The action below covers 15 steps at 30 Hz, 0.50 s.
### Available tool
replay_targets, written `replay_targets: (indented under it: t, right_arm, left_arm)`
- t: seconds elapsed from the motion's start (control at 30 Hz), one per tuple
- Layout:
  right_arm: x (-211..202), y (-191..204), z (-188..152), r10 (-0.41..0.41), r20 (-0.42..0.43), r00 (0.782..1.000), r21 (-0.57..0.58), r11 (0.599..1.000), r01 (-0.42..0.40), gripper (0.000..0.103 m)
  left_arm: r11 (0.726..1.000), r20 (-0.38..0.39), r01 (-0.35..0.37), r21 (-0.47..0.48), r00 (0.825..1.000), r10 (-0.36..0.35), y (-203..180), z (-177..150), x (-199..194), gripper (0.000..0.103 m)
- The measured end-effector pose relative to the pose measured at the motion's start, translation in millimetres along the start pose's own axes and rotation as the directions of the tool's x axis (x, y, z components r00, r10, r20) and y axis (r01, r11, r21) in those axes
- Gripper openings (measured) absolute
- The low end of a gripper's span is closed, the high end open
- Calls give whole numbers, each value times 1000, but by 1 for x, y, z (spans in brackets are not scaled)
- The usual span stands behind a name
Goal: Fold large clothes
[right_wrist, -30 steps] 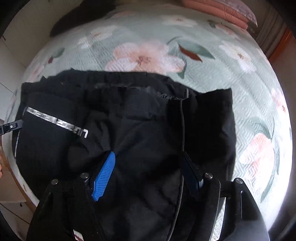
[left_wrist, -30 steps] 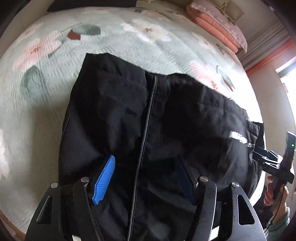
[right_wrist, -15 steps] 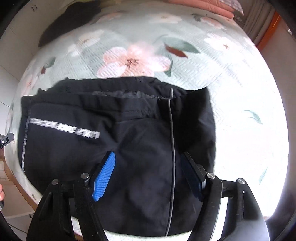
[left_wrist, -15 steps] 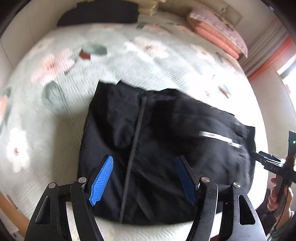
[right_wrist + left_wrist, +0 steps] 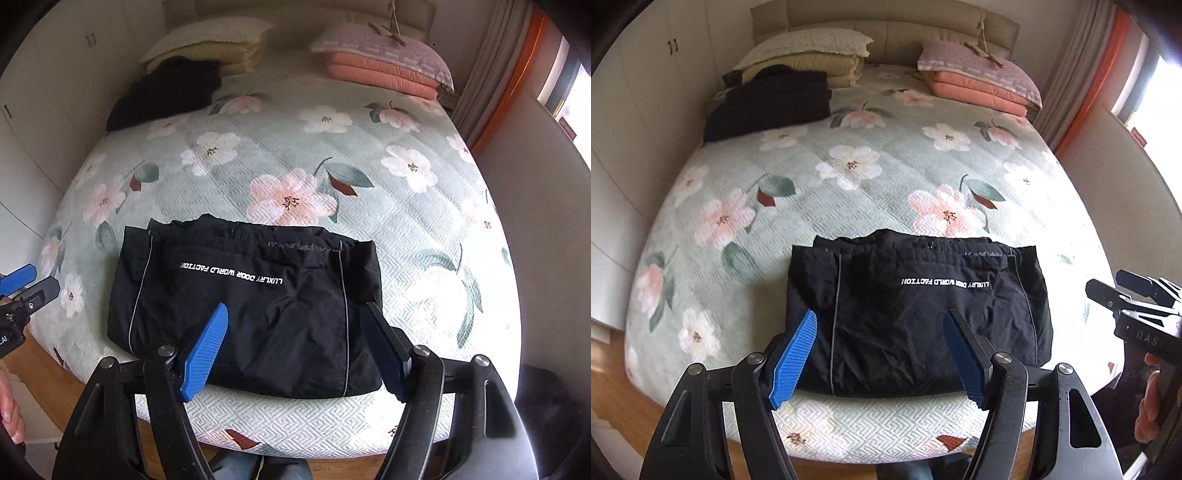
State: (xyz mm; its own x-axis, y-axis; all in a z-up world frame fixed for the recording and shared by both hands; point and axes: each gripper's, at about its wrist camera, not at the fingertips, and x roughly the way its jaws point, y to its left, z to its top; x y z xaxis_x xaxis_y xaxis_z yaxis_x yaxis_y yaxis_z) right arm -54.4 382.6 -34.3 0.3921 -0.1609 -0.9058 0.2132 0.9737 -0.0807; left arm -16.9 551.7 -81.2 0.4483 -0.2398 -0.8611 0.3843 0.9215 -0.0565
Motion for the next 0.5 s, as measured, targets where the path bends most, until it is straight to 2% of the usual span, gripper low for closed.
replay_targets:
  t: [0.07, 0.2, 0.5]
  right_arm:
    - [-26, 5, 2, 11, 8, 1000, 2, 1000, -11, 77]
    - [-48, 17, -1, 11, 12, 1000, -11, 1000, -11, 77]
    - [-52, 20, -4, 7, -6, 1000, -2, 1000, -7, 77]
  left_arm:
    - [1000, 20, -17, 4, 1000, 17, -4, 1, -15, 73]
    - [999, 34, -48, 9, 998, 48, -8, 3, -36, 73]
    - [994, 11, -94, 52, 996, 93, -26, -5, -35, 73]
